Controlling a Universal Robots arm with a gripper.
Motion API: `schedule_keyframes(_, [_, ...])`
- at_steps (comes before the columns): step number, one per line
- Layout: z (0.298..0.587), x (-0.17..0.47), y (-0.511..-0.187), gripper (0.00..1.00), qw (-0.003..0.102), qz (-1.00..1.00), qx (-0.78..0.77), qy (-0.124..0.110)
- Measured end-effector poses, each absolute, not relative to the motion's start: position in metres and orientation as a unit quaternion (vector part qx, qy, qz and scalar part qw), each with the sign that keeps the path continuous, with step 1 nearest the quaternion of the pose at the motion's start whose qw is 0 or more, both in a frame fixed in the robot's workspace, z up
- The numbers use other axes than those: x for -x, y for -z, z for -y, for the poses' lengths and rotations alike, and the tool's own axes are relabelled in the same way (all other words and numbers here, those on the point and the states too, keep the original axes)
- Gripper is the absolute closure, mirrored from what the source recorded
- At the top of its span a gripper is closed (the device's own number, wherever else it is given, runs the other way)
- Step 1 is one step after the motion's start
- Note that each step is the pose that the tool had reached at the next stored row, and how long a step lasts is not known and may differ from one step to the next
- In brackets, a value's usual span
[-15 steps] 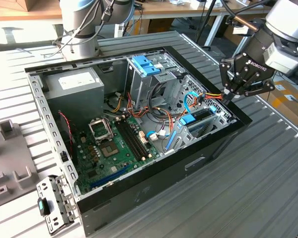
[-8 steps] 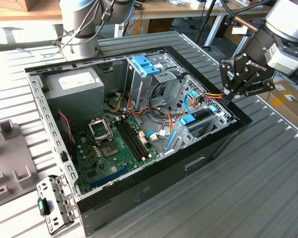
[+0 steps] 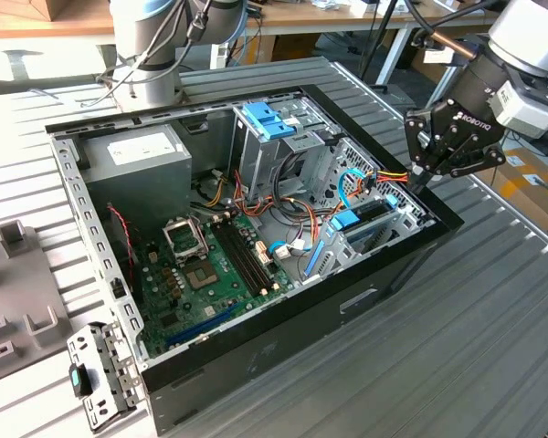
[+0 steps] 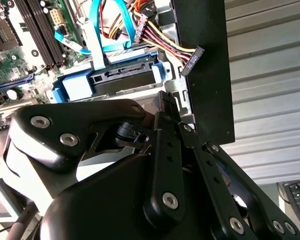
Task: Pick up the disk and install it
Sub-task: 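Insert the first disk wire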
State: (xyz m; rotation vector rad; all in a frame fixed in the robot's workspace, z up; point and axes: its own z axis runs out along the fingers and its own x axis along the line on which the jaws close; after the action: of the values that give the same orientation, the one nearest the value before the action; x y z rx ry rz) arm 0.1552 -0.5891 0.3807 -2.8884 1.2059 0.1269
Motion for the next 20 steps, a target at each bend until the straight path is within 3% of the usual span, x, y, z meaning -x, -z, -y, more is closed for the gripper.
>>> schedule_keyframes(9, [0.5891,-0.1552,-0.3807,0.89,0.004,-0.375,0.926,-0.041])
schedule_keyframes(14, [0.5891,-0.1552,-0.3807,0.64,0.004,-0.374,0.926,-0.041])
schedule_keyframes(20, [0.5891,-0.1603,-0.3802,0.64,0.004,-0.374,0.926,-0.04])
